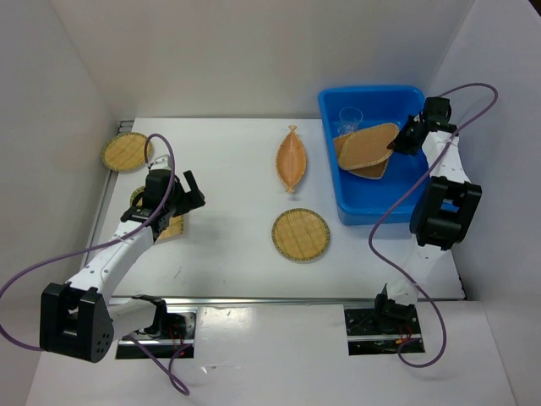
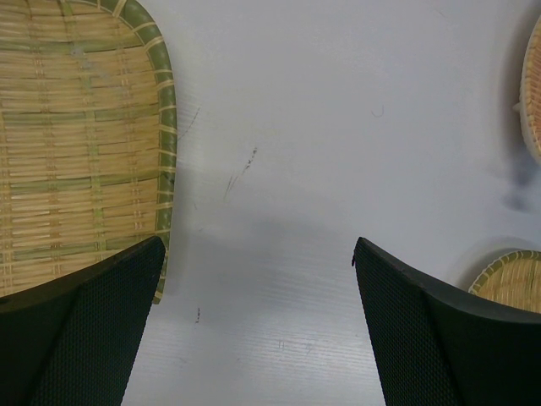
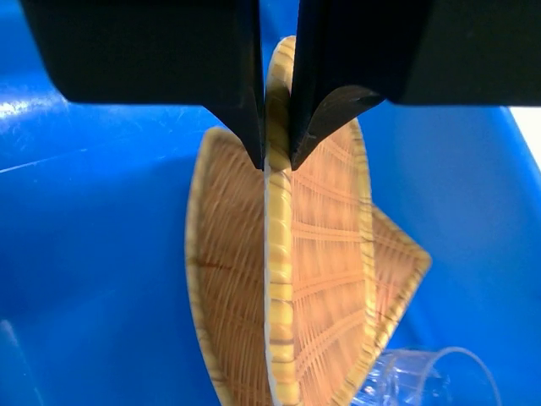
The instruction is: Place the mixed dishes into the plastic bin
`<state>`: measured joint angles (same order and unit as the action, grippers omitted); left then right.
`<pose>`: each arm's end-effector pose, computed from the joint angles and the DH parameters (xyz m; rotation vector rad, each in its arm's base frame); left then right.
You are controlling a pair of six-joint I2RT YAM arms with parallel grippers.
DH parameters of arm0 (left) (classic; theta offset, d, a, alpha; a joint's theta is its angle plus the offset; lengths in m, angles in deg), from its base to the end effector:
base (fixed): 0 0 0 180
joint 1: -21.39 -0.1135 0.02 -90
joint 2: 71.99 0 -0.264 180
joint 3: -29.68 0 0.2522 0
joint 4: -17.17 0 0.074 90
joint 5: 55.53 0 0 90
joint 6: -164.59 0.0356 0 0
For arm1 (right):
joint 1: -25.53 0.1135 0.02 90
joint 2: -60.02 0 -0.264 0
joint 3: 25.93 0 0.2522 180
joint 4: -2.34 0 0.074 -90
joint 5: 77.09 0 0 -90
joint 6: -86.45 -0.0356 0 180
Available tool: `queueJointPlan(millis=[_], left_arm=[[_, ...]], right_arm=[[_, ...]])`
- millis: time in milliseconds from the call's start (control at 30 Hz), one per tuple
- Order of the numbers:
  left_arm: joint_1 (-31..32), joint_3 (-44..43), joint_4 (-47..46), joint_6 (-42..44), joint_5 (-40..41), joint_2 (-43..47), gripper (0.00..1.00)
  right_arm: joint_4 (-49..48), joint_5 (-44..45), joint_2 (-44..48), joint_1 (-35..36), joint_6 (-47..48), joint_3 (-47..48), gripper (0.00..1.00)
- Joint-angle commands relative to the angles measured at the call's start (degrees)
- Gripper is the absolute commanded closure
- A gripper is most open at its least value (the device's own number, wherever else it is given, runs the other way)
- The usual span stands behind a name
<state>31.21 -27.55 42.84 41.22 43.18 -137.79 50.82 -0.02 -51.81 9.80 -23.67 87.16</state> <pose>0.2487 -0.0376 0.2553 -0.5287 2.1077 -0.2690 0.4297 -0.1127 0.2843 0.6339 2.3040 0.3061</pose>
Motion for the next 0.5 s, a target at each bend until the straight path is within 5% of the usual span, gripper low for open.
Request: queueJointPlan(millis=[0,100,233,467], left_arm=[[0.19,0.40,-1.62,-0.56,0.34,0.06,0.00],[0.19,0.40,-1.62,-0.56,0.87,0.06,0.00],[0.19,0.40,-1.62,-0.56,0.87,0.06,0.00],[0.19,0.40,-1.62,-0.56,0.87,-0.47,0.00]], right_arm=[[-3.35,-2.19,-0.67,-0.44,0.25,1.83,0.99],[-0.89,1.06,-1.99,-0.97,0.87,2.36,0.99],[2.01,4.13,-4.54,-0.97,2.10,3.15,0.71],[2.02,6.25,-6.47,-0.97,2.63,3.68,0.61]])
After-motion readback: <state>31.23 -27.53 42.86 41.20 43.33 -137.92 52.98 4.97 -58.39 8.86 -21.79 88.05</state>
